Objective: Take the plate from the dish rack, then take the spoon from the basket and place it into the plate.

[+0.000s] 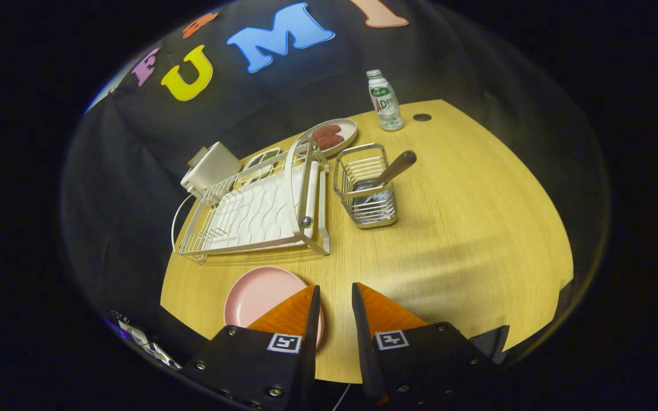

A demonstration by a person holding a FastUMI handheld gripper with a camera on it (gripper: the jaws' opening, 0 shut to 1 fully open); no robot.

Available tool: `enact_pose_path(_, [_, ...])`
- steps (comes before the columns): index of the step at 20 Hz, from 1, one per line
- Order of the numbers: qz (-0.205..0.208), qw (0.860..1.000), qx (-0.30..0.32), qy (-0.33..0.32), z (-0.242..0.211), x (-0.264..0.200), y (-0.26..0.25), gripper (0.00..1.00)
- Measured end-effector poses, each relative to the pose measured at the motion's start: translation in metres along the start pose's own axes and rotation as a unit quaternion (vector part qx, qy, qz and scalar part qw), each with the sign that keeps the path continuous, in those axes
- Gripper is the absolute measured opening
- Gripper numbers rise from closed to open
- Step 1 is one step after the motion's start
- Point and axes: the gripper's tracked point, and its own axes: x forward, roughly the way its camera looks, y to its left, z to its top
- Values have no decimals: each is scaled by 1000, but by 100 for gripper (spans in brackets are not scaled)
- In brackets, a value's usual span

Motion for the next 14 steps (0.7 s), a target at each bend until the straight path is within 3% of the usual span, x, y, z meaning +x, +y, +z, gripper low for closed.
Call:
enact_pose_path(4, [-2,997,-34,-65,21,-11,-8,33])
enact_pose_path(8, [-30,988,-63,-138,39,-9,-29,33])
enact_pose_path(14, [-64,955,-127,-260,72,-3,-52,33])
